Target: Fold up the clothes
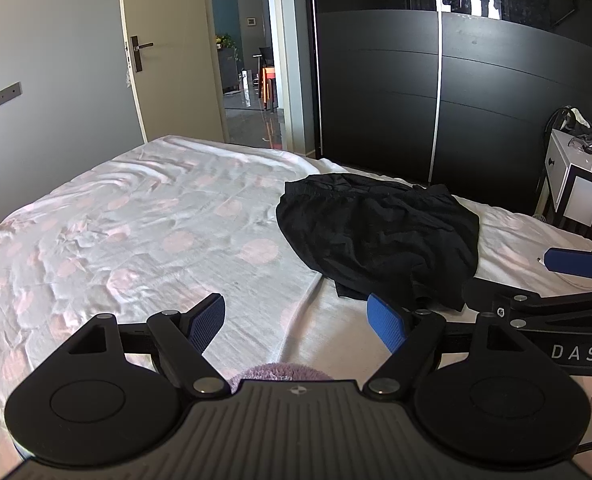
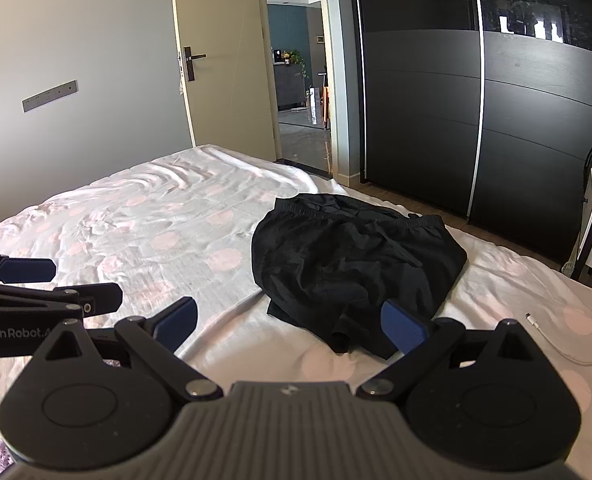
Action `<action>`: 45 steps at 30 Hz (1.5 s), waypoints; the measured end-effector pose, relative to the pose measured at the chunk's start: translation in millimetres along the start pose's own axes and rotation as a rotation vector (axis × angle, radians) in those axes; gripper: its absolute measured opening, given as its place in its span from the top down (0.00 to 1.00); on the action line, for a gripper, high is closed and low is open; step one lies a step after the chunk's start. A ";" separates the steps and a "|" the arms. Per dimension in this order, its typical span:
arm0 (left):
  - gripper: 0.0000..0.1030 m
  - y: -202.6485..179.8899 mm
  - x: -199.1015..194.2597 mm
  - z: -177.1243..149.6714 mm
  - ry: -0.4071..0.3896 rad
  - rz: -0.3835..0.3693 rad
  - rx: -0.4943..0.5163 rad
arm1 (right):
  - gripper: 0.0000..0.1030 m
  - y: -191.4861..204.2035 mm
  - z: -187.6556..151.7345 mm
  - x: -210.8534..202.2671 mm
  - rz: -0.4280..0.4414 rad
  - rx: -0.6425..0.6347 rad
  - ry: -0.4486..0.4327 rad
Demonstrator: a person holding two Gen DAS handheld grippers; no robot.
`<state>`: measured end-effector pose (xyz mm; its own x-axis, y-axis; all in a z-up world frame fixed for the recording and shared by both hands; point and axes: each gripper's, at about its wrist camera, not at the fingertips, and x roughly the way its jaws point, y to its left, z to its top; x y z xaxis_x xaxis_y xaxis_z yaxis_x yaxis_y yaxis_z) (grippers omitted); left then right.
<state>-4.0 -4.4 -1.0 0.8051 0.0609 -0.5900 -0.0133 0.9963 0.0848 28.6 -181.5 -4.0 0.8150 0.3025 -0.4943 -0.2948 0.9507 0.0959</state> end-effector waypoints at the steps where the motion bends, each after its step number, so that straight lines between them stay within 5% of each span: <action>1: 0.24 0.0 0.4 0.0 0.002 -0.001 -0.002 | 0.04 -0.3 -0.1 0.2 0.001 0.001 0.000; 45: 0.25 16.0 19.2 -2.6 0.055 -0.002 -0.006 | 0.04 1.3 -5.3 25.7 0.015 0.029 0.045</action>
<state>9.6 12.9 -13.1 0.7712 0.0618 -0.6336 -0.0149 0.9968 0.0791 46.6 -172.9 -21.1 0.7868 0.3143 -0.5312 -0.2921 0.9478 0.1281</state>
